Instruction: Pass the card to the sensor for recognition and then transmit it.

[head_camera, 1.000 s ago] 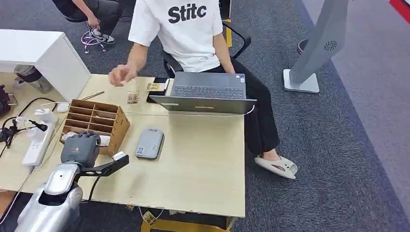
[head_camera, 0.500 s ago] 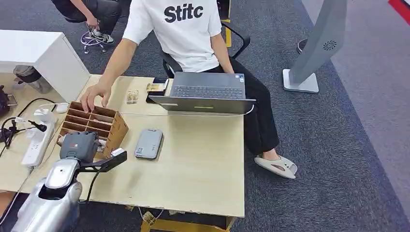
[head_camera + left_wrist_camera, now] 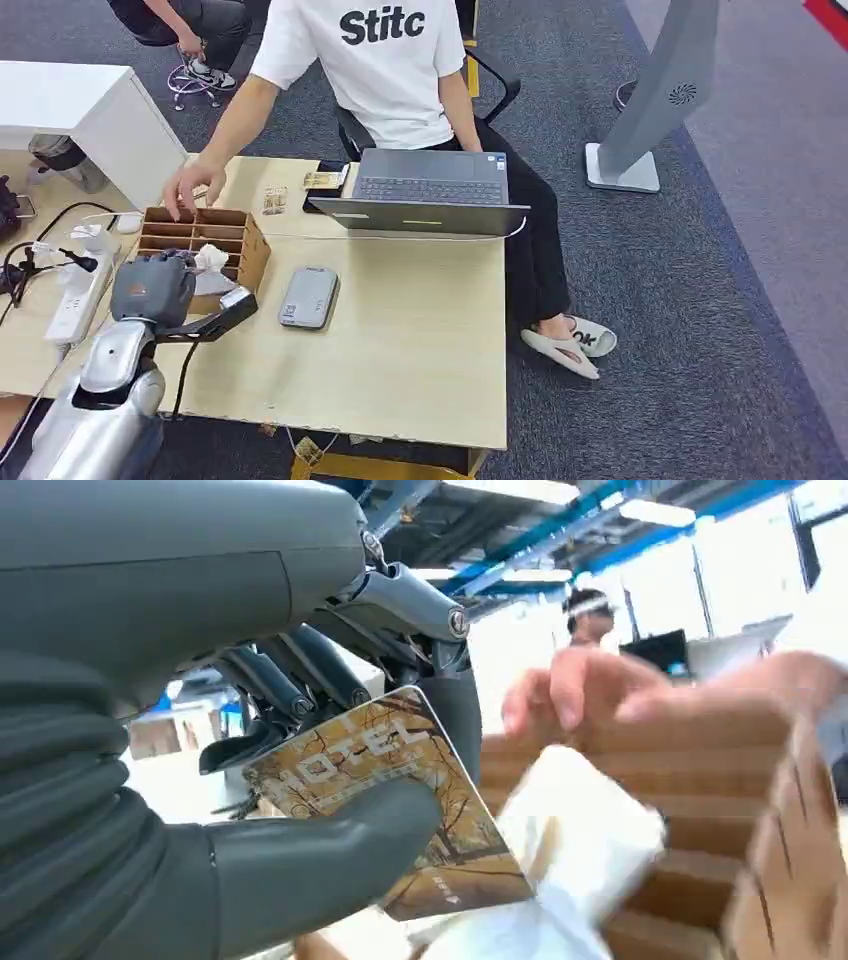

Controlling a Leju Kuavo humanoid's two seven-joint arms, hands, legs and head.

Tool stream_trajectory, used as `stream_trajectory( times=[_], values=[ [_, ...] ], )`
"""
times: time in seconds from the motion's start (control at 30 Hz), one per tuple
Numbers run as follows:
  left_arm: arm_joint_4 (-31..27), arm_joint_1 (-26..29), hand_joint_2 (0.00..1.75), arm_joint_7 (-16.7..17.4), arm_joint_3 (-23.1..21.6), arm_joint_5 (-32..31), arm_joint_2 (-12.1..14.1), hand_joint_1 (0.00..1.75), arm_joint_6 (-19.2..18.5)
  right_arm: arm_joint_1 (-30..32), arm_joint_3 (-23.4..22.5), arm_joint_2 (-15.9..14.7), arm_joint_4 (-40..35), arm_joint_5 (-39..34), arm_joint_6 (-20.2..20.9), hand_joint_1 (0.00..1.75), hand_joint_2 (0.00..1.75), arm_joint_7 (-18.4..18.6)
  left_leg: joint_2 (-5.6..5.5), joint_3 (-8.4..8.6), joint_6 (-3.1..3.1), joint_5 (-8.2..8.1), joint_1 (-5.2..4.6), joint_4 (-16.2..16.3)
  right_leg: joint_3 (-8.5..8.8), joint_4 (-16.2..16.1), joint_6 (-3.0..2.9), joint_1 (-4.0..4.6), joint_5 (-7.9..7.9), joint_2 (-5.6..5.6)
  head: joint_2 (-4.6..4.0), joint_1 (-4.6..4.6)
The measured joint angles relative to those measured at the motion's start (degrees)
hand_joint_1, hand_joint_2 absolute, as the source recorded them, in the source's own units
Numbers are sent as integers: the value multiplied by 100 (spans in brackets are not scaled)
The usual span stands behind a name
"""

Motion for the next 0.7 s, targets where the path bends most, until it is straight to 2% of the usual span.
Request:
stream_trajectory(
  times=[0.1, 0.23, 0.4, 0.57, 0.7],
  values=[
    [-248, -60, 175, -160, 158, 353, -2, 175, 59, -1, 13, 11, 0, -13, -57, 0, 175, -9, -1, 0, 0, 0, 0, 0, 0, 0, 0, 0, 0, 0, 2, 0],
    [-536, -217, 175, -324, 341, 945, 9, 175, -102, 1, 42, 13, 0, -50, -77, 0, 175, -20, -1, 0, -1, 1, 0, 0, 0, 0, -1, 0, 1, -1, 0, 0],
    [-704, -543, 175, -326, 538, 1148, 13, 175, -229, -2, 81, 15, 0, -50, -70, 0, 175, -13, -4, 0, -2, 2, 2, 0, 1, 1, -1, 1, 1, -3, 0, 0],
    [-608, -902, 175, -182, 549, 879, 55, 175, -257, -5, 136, 15, 0, -37, -59, 0, 175, -13, -5, 0, -2, 2, 2, 0, 1, 1, -1, 1, 1, -4, 2, 0],
    [-293, -1231, 175, 28, 544, 343, 105, 175, -34, -16, 199, 15, 0, 9, -50, 0, 175, 22, -4, 0, -2, 2, 2, 0, 1, 1, -1, 1, 1, -3, 2, 0]
  ],
)
